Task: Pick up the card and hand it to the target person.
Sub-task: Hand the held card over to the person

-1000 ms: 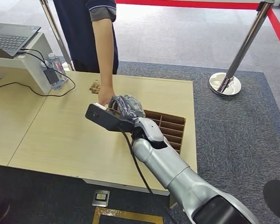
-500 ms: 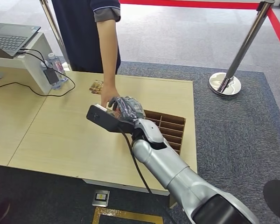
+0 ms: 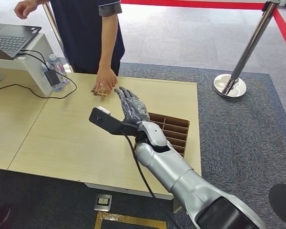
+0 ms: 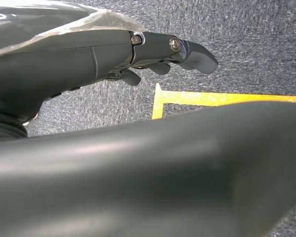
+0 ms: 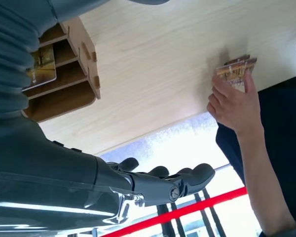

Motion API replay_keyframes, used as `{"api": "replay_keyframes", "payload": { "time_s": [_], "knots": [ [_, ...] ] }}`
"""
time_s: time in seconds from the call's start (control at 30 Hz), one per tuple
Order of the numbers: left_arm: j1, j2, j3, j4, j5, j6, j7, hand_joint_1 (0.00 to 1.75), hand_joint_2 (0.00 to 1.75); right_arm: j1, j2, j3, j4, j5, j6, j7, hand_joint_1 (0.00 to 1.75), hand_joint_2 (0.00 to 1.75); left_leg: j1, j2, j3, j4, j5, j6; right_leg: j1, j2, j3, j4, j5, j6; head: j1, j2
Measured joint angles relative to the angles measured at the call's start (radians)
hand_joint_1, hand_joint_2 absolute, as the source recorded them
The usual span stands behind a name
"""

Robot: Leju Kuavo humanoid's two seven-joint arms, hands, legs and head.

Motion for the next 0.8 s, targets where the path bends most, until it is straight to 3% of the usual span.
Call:
{"api": "replay_keyframes", "payload": {
  "time_s": [0.23, 0.43, 0.63, 0.8],
  "knots": [
    [0.000, 0.000, 0.000, 0.000, 0.006, 0.004, 0.006, 0.00, 0.00, 0.002, -0.022, -0.032, -0.010, 0.136, -0.054, -0.007, 0.00, 0.00, 0.000, 0.000, 0.000, 0.000, 0.000, 0.000, 0.000, 0.000, 0.000, 0.000, 0.000, 0.000, 0.000, 0.000],
    [0.000, 0.000, 0.002, 0.000, 0.021, 0.007, 0.018, 0.00, 0.00, 0.046, -0.097, -0.130, -0.088, 0.297, -0.121, 0.019, 0.00, 0.00, 0.000, 0.000, 0.000, 0.001, 0.000, 0.000, 0.000, 0.000, 0.000, -0.001, 0.000, 0.000, 0.000, 0.000],
    [0.002, 0.000, 0.007, 0.000, 0.036, 0.009, 0.018, 0.00, 0.00, 0.186, -0.201, -0.350, -0.250, 0.417, -0.238, -0.001, 0.00, 0.00, 0.000, -0.003, 0.000, 0.001, 0.000, 0.000, 0.000, 0.000, 0.001, -0.002, 0.000, 0.001, 0.000, 0.000],
    [0.006, 0.000, 0.019, 0.000, 0.048, 0.017, 0.018, 0.00, 0.00, 0.367, -0.263, -0.571, -0.452, 0.411, -0.336, -0.026, 0.00, 0.00, 0.000, -0.004, 0.000, 0.001, -0.002, 0.001, 0.000, 0.000, 0.000, -0.003, 0.000, 0.001, 0.000, 0.000]
  ]
}}
